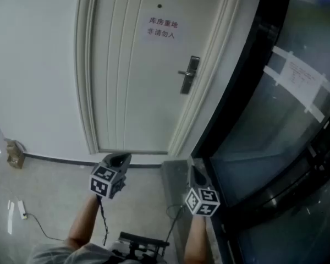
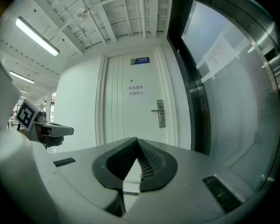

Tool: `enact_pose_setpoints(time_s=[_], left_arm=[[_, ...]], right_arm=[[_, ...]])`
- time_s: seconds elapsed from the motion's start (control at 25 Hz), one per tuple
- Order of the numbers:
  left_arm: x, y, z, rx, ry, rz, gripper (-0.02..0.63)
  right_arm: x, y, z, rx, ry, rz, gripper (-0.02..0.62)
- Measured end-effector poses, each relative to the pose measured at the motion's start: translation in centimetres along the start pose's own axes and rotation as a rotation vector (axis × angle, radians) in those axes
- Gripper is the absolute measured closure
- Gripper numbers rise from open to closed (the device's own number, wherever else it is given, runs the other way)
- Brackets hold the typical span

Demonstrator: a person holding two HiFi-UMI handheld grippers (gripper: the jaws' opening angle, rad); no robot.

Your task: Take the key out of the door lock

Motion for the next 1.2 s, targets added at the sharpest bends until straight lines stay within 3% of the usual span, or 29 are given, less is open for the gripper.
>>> enact_pose_setpoints(time_s=[0.76, 1.2], left_arm=[[0.1, 1.8, 1.1, 0.004, 0.001, -0.008, 0.598], [0.2, 4.4, 3.6, -0.001, 0.003, -0.010, 0.598]], right_arm=[[0.3, 0.2, 1.7, 0.000, 0.005, -0.003, 0.583], [0.4, 0.3, 4.9, -0.020, 0.000, -0.001, 0.583]])
Point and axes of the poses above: the fingertips, and each gripper's own axes: y forward along the fingers, z to its right, x out of its underside, the point moved 7 cm from there along -y, backward along the fingers, and after that the axes turned 4 degrees about z, right-handed, at the moved point
